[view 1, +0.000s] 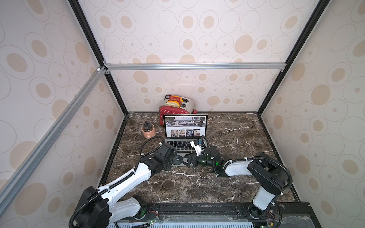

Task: Insert the wireless mouse receiver into the laptop
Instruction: Remove the lid from the mouse.

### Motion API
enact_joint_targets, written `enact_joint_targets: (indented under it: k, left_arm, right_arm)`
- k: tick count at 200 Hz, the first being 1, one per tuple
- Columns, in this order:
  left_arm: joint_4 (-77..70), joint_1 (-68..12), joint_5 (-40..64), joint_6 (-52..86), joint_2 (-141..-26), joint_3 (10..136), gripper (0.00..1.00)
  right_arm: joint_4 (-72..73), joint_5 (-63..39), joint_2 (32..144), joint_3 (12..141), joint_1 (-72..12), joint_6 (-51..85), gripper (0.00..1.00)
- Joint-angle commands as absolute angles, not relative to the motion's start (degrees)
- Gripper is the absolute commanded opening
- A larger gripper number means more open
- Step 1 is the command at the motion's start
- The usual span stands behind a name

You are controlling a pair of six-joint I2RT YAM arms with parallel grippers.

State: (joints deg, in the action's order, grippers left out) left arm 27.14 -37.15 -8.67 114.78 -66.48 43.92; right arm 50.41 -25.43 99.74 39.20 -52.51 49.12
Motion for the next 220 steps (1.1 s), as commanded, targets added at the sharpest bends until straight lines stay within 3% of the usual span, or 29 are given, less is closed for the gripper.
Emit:
enact_joint_targets:
  k: [1, 220]
  left_arm:
    - [31.5, -37.6, -9.7, 117.4, -67.2, 47.9, 0.0]
    - [26.4, -37.7, -9.1, 117.2, -64.9, 44.2, 0.0]
  right_arm:
    - [54.0, -26.2, 101.2, 40.2, -53.3, 51.1, 0.94]
    - [53.4, -28.1, 107.4, 45.3, -55.2, 53.5, 0.8]
